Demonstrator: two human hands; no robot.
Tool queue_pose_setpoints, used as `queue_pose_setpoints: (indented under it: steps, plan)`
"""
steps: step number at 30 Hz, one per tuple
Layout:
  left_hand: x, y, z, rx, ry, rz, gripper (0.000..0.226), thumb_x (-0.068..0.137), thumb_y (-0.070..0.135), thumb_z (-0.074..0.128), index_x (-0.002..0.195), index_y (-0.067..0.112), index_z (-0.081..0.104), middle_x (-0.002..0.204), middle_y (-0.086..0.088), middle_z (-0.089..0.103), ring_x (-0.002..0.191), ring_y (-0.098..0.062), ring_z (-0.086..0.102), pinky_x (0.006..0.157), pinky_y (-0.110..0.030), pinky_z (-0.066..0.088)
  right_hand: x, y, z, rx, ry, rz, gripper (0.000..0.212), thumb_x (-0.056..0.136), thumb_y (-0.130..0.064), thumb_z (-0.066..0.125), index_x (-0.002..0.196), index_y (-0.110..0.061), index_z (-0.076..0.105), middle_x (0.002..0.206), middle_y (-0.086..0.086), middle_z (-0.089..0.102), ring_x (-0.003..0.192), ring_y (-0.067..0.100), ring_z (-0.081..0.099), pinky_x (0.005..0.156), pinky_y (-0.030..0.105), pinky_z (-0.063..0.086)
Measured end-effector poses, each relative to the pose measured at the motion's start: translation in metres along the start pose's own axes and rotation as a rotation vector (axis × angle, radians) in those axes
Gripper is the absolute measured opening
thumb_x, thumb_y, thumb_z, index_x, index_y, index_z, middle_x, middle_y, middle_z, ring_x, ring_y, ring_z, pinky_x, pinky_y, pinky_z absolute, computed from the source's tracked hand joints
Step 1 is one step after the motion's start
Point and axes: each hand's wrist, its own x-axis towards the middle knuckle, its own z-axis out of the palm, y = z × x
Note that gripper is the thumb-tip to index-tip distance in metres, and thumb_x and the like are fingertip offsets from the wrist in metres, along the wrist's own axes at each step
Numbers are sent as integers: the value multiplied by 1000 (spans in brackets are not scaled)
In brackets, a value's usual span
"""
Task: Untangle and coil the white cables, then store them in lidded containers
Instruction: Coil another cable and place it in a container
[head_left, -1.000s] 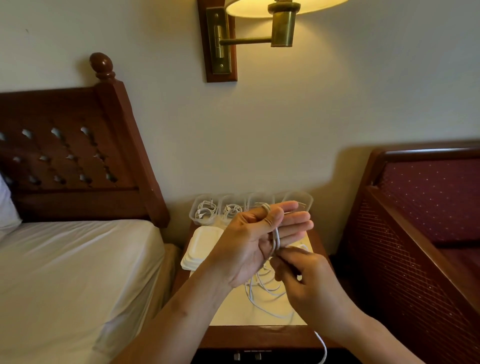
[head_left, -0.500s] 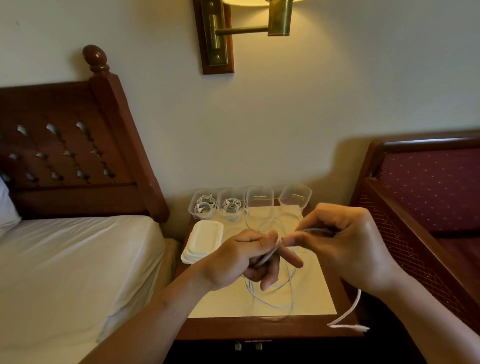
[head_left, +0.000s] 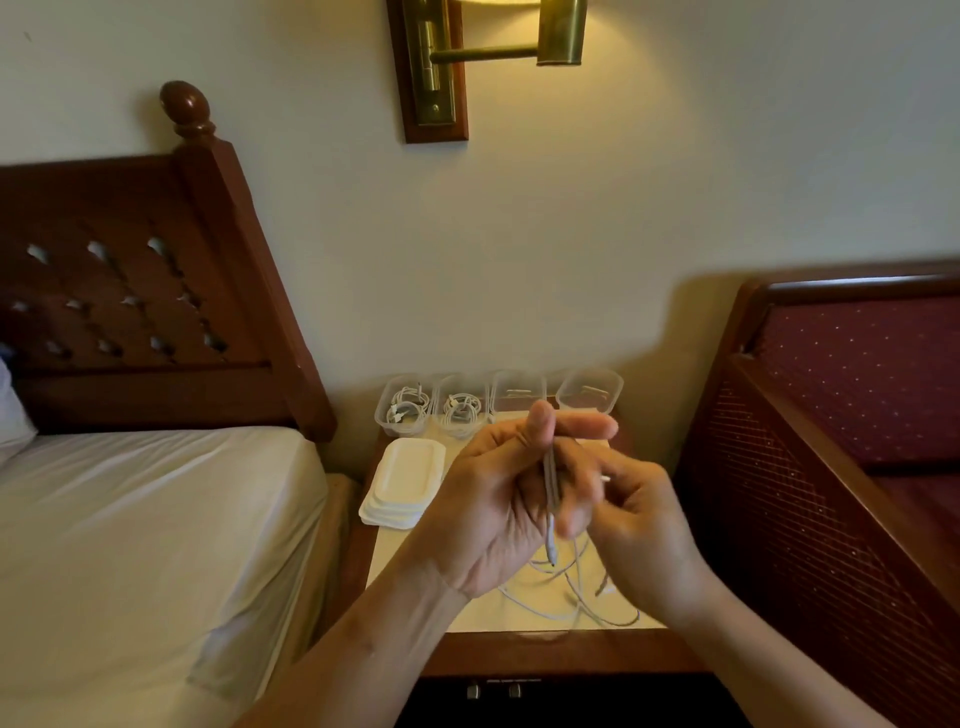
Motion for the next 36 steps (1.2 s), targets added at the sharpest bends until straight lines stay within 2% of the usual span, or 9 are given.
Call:
queue_pose_setpoints:
  steps: [2, 8, 11, 17, 19, 22, 26, 33, 36]
  plan:
    - [4, 0, 2, 51, 68, 45, 43, 106, 24, 42, 112, -8, 70, 86, -20, 76, 66, -25, 74, 64, -31, 61, -5, -1, 4, -109, -9, -5, 56, 96, 17, 52, 96, -33, 76, 88, -10, 77, 86, 11, 74, 74, 28, 61]
    - [12, 8, 10, 192, 198, 81, 40, 106, 19, 40, 117, -13, 62, 106, -29, 73, 97, -41, 75, 88, -43, 61, -14, -2, 5, -359, -80, 22, 41, 99, 5, 57, 72, -26, 61, 60, -10, 57, 53, 9, 44, 51, 19, 35]
    - [18, 15, -3, 476, 258, 83, 40, 110, 18, 38, 119, -13, 61, 112, -31, 72, 106, -43, 72, 99, -49, 57, -19, -7, 2, -374, -159, 19, 22, 103, -14, 59, 89, -24, 72, 65, -16, 61, 55, 7, 43, 54, 21, 34]
    - [14, 23, -17, 1110, 145, -130, 32, 111, 20, 44, 113, -1, 68, 99, -18, 76, 92, -33, 75, 85, -55, 61, -11, -28, -22, -517, -189, -27, 10, 95, -31, 71, 88, -29, 78, 61, -22, 61, 52, 8, 54, 49, 15, 36]
    - [10, 28, -22, 1081, 102, -223, 32, 111, 20, 43, 108, -2, 65, 88, -22, 75, 71, -37, 72, 62, -50, 61, -7, -37, -31, -515, -211, -61, 12, 93, -37, 73, 85, -31, 79, 59, -17, 60, 48, 9, 49, 48, 17, 32]
    - [6, 28, -23, 1009, -6, -308, 37, 112, 27, 39, 93, 12, 67, 70, -23, 68, 41, -23, 47, 42, -31, 34, 1, -47, -38, -508, -159, -192, 10, 86, -33, 81, 78, -29, 79, 59, -18, 62, 49, 8, 53, 50, 13, 34]
    - [3, 19, -21, 719, -71, -330, 52, 112, 34, 34, 103, 2, 73, 52, -7, 46, 47, -18, 30, 50, -35, 21, 14, -56, -45, -445, -70, -306, 13, 77, -31, 86, 75, -20, 80, 67, -9, 70, 61, 15, 64, 58, 13, 43]
    - [-5, 11, -9, 354, -158, -291, 48, 110, 29, 33, 107, -3, 69, 53, -5, 30, 46, -10, 23, 50, -28, 22, 25, -32, -45, -150, -39, -283, 23, 81, -39, 82, 83, -15, 82, 82, -1, 72, 73, 27, 67, 63, 41, 54]
    - [-6, 8, -3, 205, -188, -248, 45, 110, 28, 35, 100, 0, 69, 52, -2, 29, 43, -8, 24, 46, -24, 23, 23, -23, -40, 12, -57, -219, 30, 90, -39, 74, 90, -10, 82, 88, 1, 73, 81, 24, 69, 71, 31, 57]
